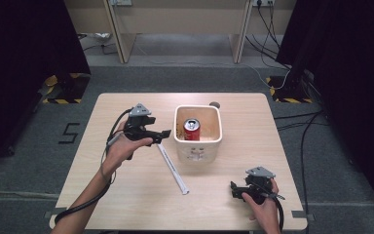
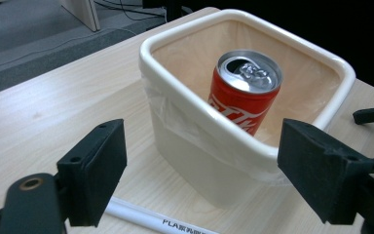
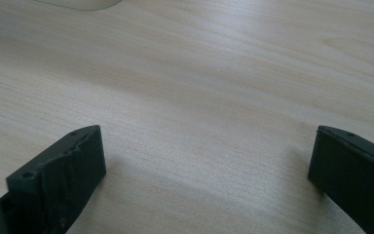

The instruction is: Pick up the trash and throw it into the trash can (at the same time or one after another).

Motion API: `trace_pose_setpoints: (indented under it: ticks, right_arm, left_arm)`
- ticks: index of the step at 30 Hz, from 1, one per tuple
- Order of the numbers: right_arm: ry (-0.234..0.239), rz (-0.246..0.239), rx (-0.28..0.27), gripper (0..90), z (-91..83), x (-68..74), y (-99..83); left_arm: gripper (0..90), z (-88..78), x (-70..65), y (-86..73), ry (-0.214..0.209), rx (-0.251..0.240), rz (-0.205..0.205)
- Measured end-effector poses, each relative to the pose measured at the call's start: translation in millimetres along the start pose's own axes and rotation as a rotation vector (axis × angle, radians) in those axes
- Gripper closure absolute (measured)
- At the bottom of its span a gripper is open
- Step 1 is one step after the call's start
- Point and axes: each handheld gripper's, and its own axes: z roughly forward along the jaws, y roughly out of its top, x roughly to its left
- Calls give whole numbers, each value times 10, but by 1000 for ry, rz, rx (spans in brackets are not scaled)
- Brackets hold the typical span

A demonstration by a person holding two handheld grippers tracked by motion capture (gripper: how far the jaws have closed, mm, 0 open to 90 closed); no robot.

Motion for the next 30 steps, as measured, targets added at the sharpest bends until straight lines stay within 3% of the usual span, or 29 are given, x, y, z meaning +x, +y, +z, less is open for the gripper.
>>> trace_pose_setpoints:
  ticks: [16, 19, 30]
  right_arm:
    - [0, 3, 1, 3, -1, 2, 1]
    - [0, 3, 1, 3, -1, 2, 1]
    - [2, 2, 1, 3, -1, 4, 0]
  left_arm:
    - [184, 81, -91, -460, 17, 26, -29]
    - [183, 166, -138, -594, 21, 42, -38]
    - [183, 337, -214, -837, 49, 77, -41]
